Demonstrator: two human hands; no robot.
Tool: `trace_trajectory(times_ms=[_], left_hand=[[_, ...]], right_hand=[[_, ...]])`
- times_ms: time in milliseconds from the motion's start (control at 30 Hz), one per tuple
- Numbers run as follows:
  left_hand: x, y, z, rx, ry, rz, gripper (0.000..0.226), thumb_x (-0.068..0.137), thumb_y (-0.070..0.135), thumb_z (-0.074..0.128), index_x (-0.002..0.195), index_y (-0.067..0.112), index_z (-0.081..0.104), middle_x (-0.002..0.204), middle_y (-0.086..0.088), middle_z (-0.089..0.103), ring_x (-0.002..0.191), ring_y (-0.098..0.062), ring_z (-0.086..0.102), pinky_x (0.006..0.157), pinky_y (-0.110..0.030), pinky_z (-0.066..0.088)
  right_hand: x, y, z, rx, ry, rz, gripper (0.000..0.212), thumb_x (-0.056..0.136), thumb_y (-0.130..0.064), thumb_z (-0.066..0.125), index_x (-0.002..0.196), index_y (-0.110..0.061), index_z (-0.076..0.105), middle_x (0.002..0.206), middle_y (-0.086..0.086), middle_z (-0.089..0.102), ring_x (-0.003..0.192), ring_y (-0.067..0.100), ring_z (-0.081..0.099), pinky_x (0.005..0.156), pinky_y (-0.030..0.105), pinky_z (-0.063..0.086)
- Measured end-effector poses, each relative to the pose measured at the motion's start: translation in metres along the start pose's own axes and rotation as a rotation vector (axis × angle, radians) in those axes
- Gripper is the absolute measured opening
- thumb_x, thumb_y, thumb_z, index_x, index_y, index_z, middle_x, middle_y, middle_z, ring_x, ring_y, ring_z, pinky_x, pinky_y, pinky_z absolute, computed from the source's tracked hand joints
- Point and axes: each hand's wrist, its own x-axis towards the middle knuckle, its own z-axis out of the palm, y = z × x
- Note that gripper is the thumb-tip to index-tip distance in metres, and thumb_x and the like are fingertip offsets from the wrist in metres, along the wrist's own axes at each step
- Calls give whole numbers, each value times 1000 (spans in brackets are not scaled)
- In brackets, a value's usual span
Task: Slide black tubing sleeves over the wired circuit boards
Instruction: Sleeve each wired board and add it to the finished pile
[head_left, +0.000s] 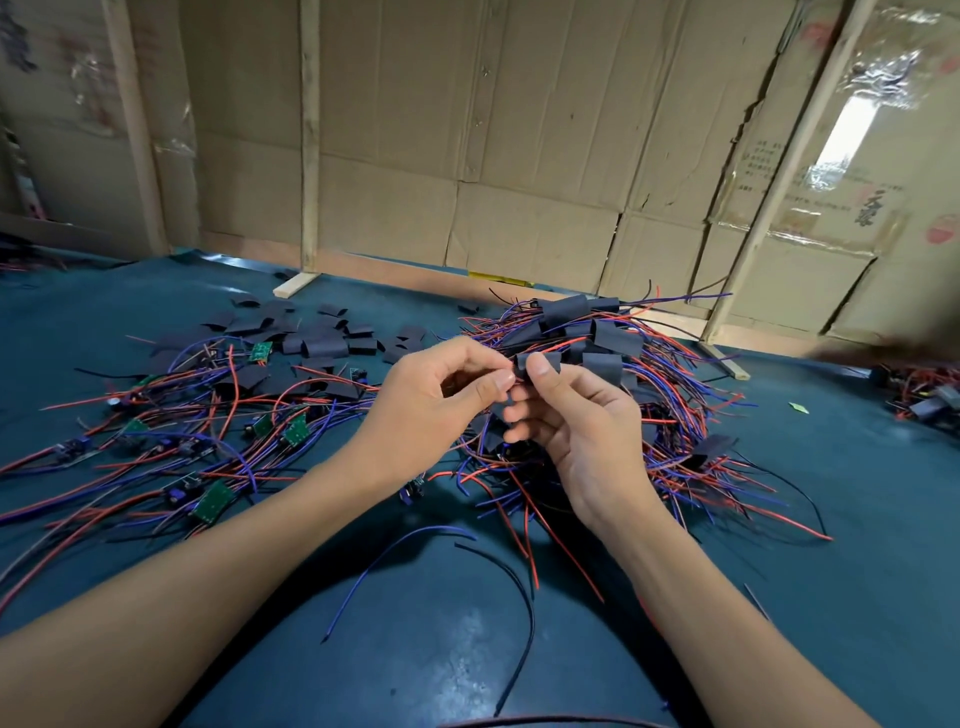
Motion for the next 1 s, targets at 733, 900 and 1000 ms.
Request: trace_trajectory(times_ms=[733,900,1000], left_hand=[[0,3,-5,8,-142,-27,45,89,22,62,130,23,43,88,4,67,75,-14,59,73,-31,47],[3,-11,-38,555,-401,75,52,84,35,78,124,37,44,95,17,63,99,-4,56,88,-14,42],[8,-16,-52,775,-432,184,28,84,43,76,106,32,64,93,21,62,98,-6,50,91,-31,44]], right_hand=[[2,-5,-1,-11,60,0,12,93,-4,66,86,4,61,64,12,64,49,20,62,49,30,54],[6,-21,-10,67,158,-77,29,94,-4,65,66,-11,62,62,10,62,48,22,60,49,31,55],[7,-31,-15,91,186,-114,23,94,-5,66,73,-7,57,63,10,62,50,21,61,51,30,54]])
